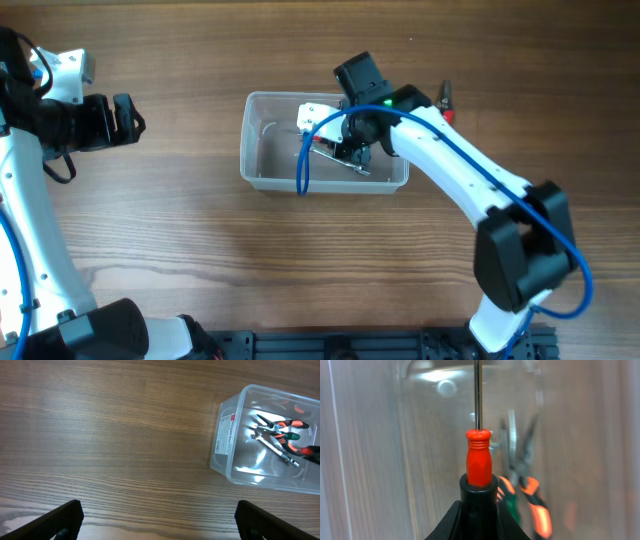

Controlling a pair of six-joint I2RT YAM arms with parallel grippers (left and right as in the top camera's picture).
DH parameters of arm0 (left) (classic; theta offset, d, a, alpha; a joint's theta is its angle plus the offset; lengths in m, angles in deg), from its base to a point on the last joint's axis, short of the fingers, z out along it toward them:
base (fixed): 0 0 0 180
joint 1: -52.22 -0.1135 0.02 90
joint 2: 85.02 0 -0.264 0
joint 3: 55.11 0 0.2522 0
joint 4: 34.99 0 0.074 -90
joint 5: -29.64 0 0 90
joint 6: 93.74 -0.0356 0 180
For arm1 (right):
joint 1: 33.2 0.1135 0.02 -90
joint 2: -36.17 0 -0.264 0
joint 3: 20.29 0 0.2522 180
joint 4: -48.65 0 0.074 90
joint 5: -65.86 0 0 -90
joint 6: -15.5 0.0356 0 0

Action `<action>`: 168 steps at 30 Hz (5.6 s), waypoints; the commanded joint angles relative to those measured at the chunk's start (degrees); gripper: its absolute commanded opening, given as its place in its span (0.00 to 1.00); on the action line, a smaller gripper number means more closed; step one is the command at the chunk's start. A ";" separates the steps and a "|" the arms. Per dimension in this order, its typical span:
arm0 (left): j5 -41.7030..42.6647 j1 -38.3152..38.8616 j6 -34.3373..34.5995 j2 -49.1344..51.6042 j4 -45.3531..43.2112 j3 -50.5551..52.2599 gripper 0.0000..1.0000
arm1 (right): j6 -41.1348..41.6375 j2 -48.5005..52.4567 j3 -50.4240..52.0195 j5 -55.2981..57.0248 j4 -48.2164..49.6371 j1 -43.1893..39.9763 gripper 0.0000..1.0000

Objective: Pack container

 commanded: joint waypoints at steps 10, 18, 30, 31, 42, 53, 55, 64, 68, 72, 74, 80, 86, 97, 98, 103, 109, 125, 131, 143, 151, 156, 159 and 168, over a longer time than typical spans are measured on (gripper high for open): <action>1.11 -0.09 0.15 0.11 0.24 0.17 1.00 | 1.90 6.08 0.24 -5.01 -2.93 0.92 0.51; 1.11 -0.11 0.15 0.11 0.22 0.17 1.00 | 21.14 4.66 -10.86 2.62 -9.75 0.90 1.00; 1.11 -0.11 0.15 0.11 0.22 0.17 1.00 | 67.93 -1.51 -28.68 19.12 -20.26 -17.94 1.00; 1.11 -0.11 0.15 0.11 0.22 0.17 1.00 | 71.06 -1.16 -28.00 17.14 -21.77 -21.53 1.00; 1.11 -0.11 0.15 0.11 0.20 0.17 1.00 | 71.32 4.74 -12.98 12.26 -18.84 -33.59 1.00; 1.11 -0.11 0.15 0.11 0.20 0.17 1.00 | 71.73 6.75 0.48 11.89 -9.27 -33.57 1.00; 1.11 -0.09 0.15 0.11 0.20 0.17 1.00 | 70.55 6.75 1.86 10.51 -7.30 -33.57 1.00; 1.11 -0.11 0.15 0.11 0.22 0.17 1.00 | 62.25 6.78 2.32 9.14 -3.74 -33.48 1.00; 1.11 -0.09 0.15 0.11 0.22 0.17 1.00 | 60.04 8.74 2.32 8.63 -2.69 -33.48 1.00; 1.11 -0.11 0.15 0.11 0.24 0.17 1.00 | 58.80 11.63 2.32 8.33 -2.01 -33.48 1.00; 1.11 -0.09 0.15 0.11 0.24 0.17 1.00 | 58.90 12.31 2.32 8.35 -1.31 -33.48 1.00; 1.11 -0.09 0.15 0.11 0.24 0.17 1.00 | 59.84 12.52 2.29 12.48 -0.42 -33.48 0.93; 1.11 -0.09 0.15 0.11 0.26 0.17 1.00 | 59.76 12.52 2.29 15.65 -0.57 -33.48 0.57; 1.11 -0.09 0.15 0.11 0.24 0.17 1.00 | 59.67 12.52 2.29 15.63 -1.46 -33.48 0.15; 1.11 -0.09 0.13 0.11 0.24 0.17 1.00 | 59.65 12.52 2.29 15.63 -1.49 -33.48 0.14; 1.11 -0.09 0.13 0.11 0.24 0.17 1.00 | 59.65 12.52 2.29 15.63 -1.77 -33.48 0.08; 1.11 -0.11 0.13 0.11 0.24 0.17 1.00 | 58.23 12.52 2.29 15.39 -1.88 -33.48 0.04; 1.11 -0.11 0.15 0.11 0.22 0.17 1.00 | 48.37 -3.08 -3.54 15.61 -6.80 -29.29 0.04; 1.11 -0.09 0.15 0.11 0.22 0.17 1.00 | 43.32 -11.19 -3.54 23.10 -6.38 -16.87 0.04; 1.11 -0.09 0.15 0.11 0.22 0.17 1.00 | 44.87 -11.17 -3.54 24.30 -5.33 -15.26 0.04; 1.11 -0.09 0.15 0.11 0.22 0.17 1.00 | 67.34 -11.19 -5.60 23.21 -7.76 -21.57 0.04; 1.14 -0.09 0.15 0.11 0.17 0.17 1.00 | 67.76 -11.17 -6.25 13.88 -13.68 -30.32 0.69; 1.14 -0.09 0.15 0.11 0.20 0.17 1.00 | 67.93 -11.17 -4.92 13.42 -16.11 -31.06 0.82; 1.14 -0.09 0.17 0.11 0.20 0.17 1.00 | 70.64 -10.95 7.02 13.35 -13.40 -28.59 0.85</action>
